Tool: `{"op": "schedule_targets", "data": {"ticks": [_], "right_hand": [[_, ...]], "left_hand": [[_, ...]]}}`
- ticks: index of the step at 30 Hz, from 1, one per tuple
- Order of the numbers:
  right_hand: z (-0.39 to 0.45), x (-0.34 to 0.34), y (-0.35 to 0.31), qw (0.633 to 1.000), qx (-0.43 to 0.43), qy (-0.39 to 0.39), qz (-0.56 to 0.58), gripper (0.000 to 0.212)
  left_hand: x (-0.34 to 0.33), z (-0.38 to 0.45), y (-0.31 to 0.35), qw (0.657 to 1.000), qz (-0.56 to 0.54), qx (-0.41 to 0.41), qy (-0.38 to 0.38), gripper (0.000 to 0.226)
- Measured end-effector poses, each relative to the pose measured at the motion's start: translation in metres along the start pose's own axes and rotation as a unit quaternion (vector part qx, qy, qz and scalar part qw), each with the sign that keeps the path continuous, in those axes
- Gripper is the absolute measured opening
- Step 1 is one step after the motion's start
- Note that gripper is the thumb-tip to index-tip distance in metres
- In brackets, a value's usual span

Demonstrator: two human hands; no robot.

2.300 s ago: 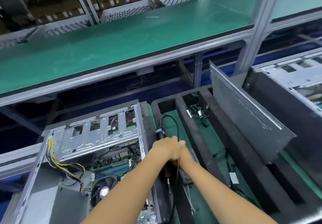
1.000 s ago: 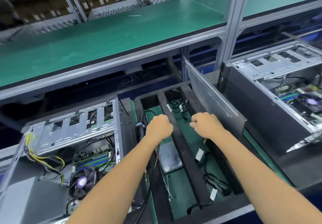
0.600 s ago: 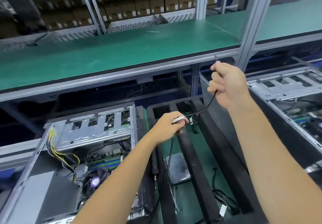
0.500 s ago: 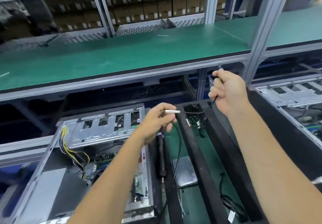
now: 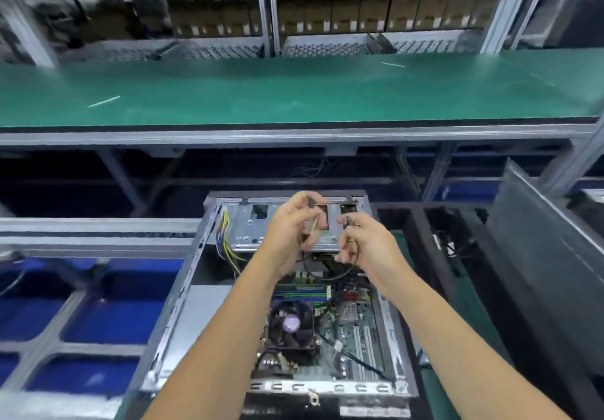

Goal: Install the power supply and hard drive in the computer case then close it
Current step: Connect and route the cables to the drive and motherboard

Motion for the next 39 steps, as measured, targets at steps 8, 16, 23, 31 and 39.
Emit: {"op": "schedule_targets", "data": {"ticks": [8, 16, 23, 31, 39], "right_hand": [[0.008, -0.022, 0.038, 0.992, 0.003, 0.043, -0.122, 0.023], [-0.005, 0.000, 0.029, 0.940, 0.050, 0.073, -0.329, 0.034], [-0.011, 0.009, 0.028, 0.936, 0.066, 0.104, -0.330, 0.034], [-0.018, 0.030, 0.024, 0.934, 0.114, 0.200, -0.272, 0.024], [-0.010, 0.026, 0.031, 0.937, 0.104, 0.145, -0.299, 0.032]], "left_hand": [[0.039, -0.017, -0.045, 0.992, 0.029, 0.095, -0.073, 0.020], [0.023, -0.020, -0.082, 0.966, 0.152, 0.157, -0.138, 0.015], [0.038, -0.020, -0.098, 0.958, 0.165, 0.218, -0.082, 0.032], [0.035, -0.029, -0.113, 0.921, 0.129, 0.350, -0.109, 0.020], [0.042, -0.013, -0.099, 0.761, 0.629, 0.139, -0.070, 0.016]]}}
Point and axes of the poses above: each hand's wrist, its own z-axis towards the middle knuckle, its own x-axis out of the back of the hand, y = z × x, the point moved 7 cm from there along z, towards the middle knuckle, and after that the axes turned 5 degrees about -y, right-handed, at the moved point
